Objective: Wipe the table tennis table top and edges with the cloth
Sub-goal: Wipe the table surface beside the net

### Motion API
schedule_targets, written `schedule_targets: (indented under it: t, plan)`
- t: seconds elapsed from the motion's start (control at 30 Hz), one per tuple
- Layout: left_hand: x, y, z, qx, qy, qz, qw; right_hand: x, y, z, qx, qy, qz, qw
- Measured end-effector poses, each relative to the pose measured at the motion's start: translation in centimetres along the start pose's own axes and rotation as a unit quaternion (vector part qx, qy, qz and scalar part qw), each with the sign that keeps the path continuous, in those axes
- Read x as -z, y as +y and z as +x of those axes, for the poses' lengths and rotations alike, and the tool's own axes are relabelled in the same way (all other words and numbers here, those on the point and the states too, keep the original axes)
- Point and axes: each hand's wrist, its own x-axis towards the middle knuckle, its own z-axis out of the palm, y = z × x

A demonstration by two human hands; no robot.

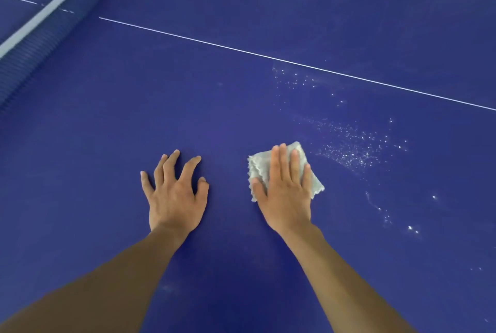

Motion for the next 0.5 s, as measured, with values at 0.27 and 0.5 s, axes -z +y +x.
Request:
schedule_targets:
  t: [0.27, 0.5]
  plan:
    - [0.0, -0.1, 0.4, 0.007, -0.021, -0.007, 1.000, -2.5, 1.1, -11.0, 0.189, 0.006, -0.029, 0.982]
    - [-0.1, -0.4, 0.8, -0.006, -0.020, 0.000, 1.000, 1.1, 3.3, -1.3, 0.014, -0.011, -0.003, 1.000]
